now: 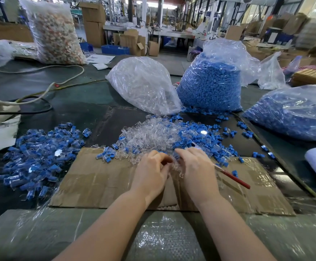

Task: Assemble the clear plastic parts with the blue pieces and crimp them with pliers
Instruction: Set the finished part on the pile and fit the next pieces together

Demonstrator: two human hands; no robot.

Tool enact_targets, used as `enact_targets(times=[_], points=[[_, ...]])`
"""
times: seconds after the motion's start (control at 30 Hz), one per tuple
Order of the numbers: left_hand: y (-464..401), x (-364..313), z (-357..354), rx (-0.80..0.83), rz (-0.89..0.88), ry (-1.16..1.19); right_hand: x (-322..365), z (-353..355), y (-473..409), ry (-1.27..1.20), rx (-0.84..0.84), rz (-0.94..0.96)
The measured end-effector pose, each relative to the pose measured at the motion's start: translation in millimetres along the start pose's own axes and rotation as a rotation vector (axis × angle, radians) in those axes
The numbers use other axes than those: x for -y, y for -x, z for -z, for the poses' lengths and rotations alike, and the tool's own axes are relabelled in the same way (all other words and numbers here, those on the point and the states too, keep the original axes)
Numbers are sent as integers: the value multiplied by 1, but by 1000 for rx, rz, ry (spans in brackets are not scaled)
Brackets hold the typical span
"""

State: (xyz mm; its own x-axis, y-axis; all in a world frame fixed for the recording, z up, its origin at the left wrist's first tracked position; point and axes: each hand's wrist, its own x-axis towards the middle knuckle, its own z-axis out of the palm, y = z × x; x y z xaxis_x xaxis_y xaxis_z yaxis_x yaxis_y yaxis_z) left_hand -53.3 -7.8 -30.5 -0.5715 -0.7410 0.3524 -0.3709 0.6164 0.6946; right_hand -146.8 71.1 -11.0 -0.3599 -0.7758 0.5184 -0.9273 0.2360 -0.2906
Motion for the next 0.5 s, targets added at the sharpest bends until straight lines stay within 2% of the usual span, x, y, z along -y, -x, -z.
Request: enact_targets(times=[0.13,0.3,0.4,0.5], points=[[2,-7,-8,89,-76,-65,-6,6,-3,-30,-93,-87],[2,-8,-15,218,-134,-134,-6,7,-5,-95,-65,-124],[2,-6,-14,174,-96,-87,-4,5,-4,-142,-49,-144],[0,-3,-5,35,25,41,1,2,-3,-185,-33,-156]])
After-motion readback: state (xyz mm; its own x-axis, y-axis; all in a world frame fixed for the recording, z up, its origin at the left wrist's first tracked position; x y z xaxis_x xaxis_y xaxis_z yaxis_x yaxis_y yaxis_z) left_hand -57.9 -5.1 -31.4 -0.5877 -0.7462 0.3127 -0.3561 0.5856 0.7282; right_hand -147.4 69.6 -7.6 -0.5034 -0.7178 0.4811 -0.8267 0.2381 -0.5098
